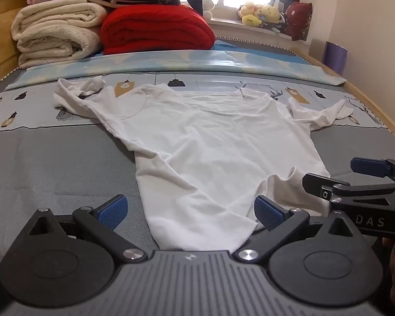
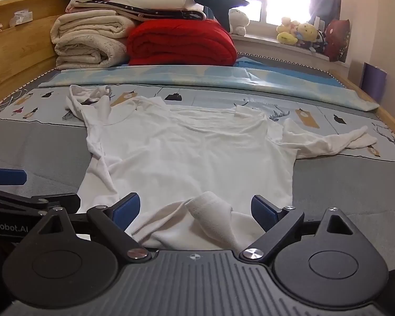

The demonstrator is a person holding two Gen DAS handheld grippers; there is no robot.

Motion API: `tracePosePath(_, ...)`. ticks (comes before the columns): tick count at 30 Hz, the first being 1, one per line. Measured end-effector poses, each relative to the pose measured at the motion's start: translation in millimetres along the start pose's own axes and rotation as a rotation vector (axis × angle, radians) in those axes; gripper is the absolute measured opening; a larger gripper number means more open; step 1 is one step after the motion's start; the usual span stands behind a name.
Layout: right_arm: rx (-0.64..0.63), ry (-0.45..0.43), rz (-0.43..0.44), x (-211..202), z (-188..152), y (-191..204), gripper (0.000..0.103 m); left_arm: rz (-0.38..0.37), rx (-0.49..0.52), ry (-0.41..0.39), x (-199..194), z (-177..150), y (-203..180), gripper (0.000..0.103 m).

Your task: Fold small clothes

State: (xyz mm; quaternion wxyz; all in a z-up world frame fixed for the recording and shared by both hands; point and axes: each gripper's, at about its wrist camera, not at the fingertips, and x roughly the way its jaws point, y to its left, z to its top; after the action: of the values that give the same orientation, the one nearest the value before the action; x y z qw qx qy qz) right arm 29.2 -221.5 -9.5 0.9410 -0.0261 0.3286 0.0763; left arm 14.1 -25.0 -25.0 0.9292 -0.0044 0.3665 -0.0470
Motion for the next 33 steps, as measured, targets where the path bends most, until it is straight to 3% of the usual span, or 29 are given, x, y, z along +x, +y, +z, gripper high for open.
tracePosePath(33,-0.022,-0.011,-0.008,-1.0,-0.4,6.1,0.086,0.004,-0.011,0.003,0.9,0.7,2.1,0.102)
